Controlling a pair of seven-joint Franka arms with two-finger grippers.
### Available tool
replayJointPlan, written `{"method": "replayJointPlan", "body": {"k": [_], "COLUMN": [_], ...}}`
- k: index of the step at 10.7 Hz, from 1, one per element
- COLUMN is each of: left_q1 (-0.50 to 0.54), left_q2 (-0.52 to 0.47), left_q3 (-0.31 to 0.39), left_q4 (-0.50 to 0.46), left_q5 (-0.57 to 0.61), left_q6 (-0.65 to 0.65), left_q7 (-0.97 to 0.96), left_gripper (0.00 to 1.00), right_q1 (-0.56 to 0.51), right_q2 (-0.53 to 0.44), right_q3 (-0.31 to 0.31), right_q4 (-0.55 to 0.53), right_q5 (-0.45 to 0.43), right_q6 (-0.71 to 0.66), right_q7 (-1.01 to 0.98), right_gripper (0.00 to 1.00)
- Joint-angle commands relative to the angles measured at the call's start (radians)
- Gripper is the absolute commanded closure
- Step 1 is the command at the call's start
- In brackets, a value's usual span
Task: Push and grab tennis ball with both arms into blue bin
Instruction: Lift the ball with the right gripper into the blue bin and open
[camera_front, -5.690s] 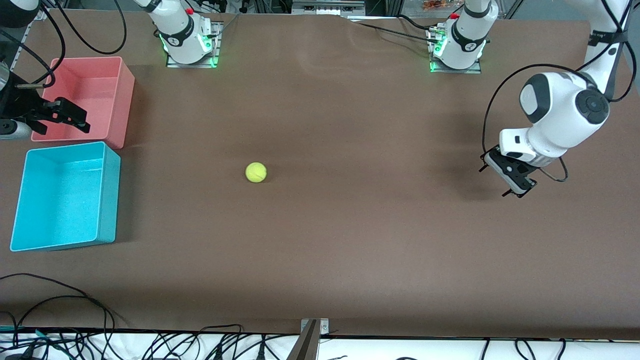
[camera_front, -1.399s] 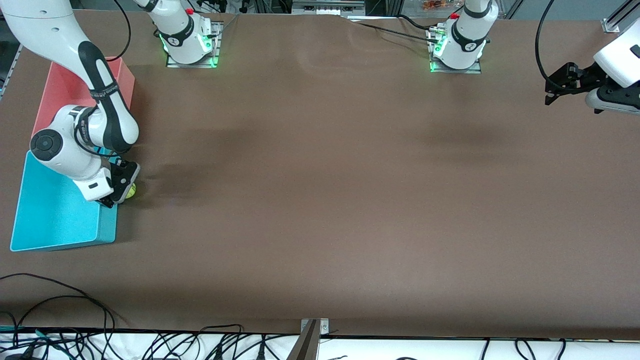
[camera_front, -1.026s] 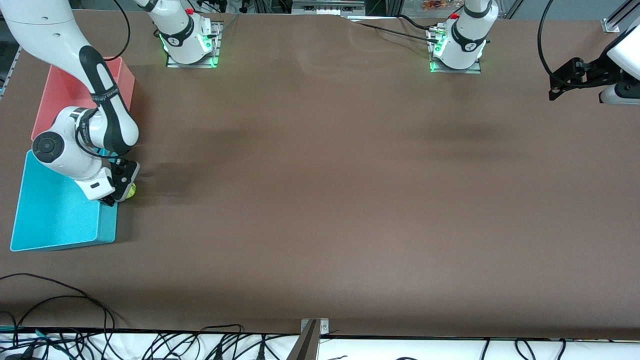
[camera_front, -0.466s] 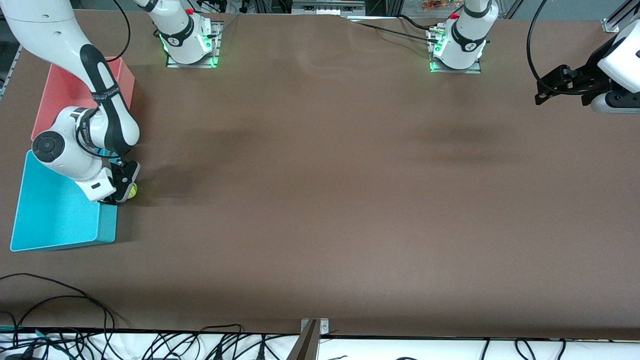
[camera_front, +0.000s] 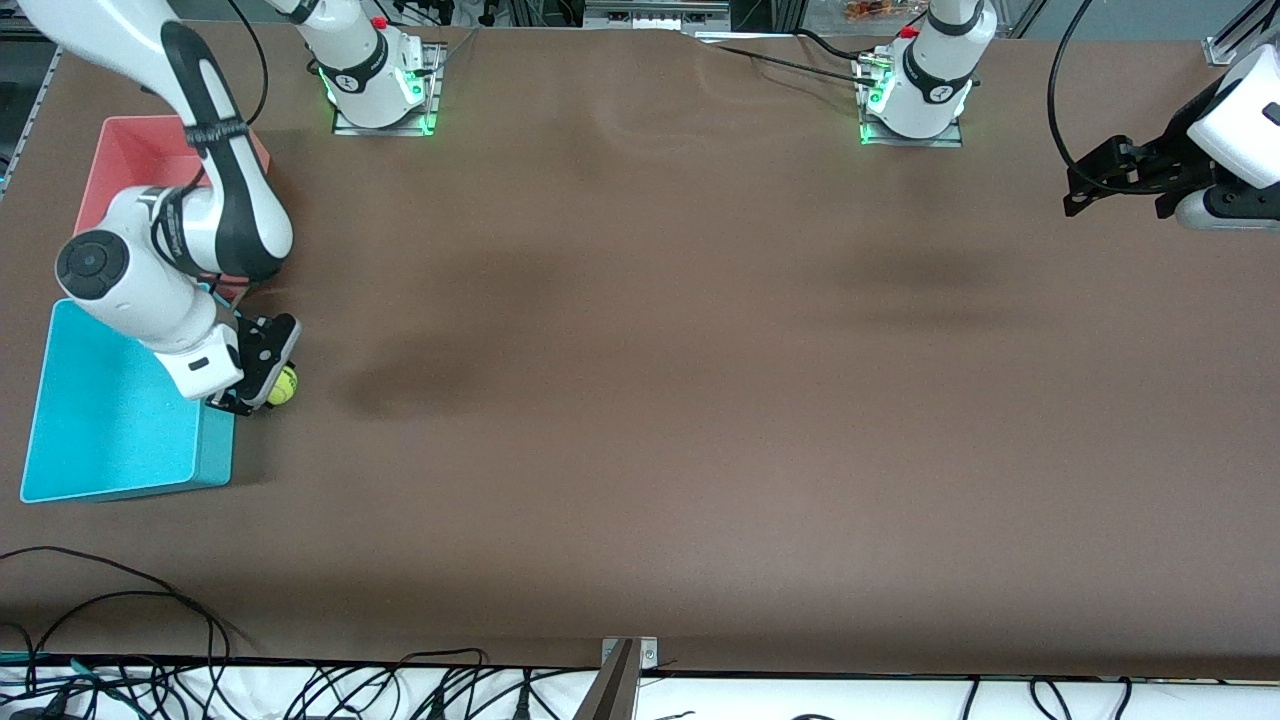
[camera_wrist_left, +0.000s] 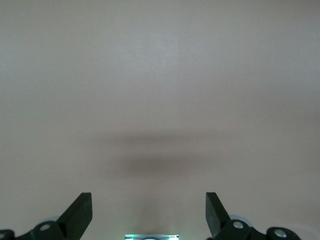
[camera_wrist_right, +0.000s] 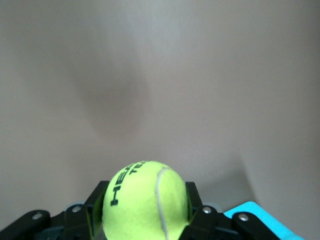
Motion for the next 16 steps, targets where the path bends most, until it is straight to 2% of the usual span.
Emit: {"method": "replayJointPlan", "body": {"k": [1, 3, 6, 9, 11, 16], "left_q1": [-0.008, -0.006, -0.006, -0.006, -0.005, -0.005], "left_q2": [-0.022, -0.009, -0.008, -0.008, -0.008, -0.008], "left_q3": [0.001, -0.001, -0.001, -0.003, -0.001, -0.001], "left_q4": [-0.025, -0.015, -0.015, -0.015, -0.014, -0.014], "left_q5": [-0.016, -0.011, -0.008, -0.006, -0.005, -0.005], "left_q6": [0.017, 0.014, 0.014, 0.014, 0.014, 0.012], "left_q7": [-0.007, -0.007, -0.007, -0.003, 0.002, 0.001], "left_gripper": [0.0, 0.0, 0.0, 0.0, 0.0, 0.0], "right_q1": [-0.014, -0.049, -0.152, -0.194, -0.222, -0.278], "right_q2": [-0.14, -0.189, -0.197, -0.145, -0.062, 0.058], "right_q3": [-0.017, -0.05, -0.053, -0.075, -0.095, -0.103], "right_q4": [-0.016, -0.013, -0.013, -0.01, 0.024, 0.028], "right_q5": [0.013, 0.002, 0.015, 0.015, 0.018, 0.059], "right_q6": [-0.148, -0.196, -0.193, -0.164, -0.152, -0.105], "right_q7": [0.139, 0.087, 0.018, -0.109, -0.18, -0.226], "right_gripper": [0.92, 0.94, 0.97, 0.97, 0.97, 0.96]}}
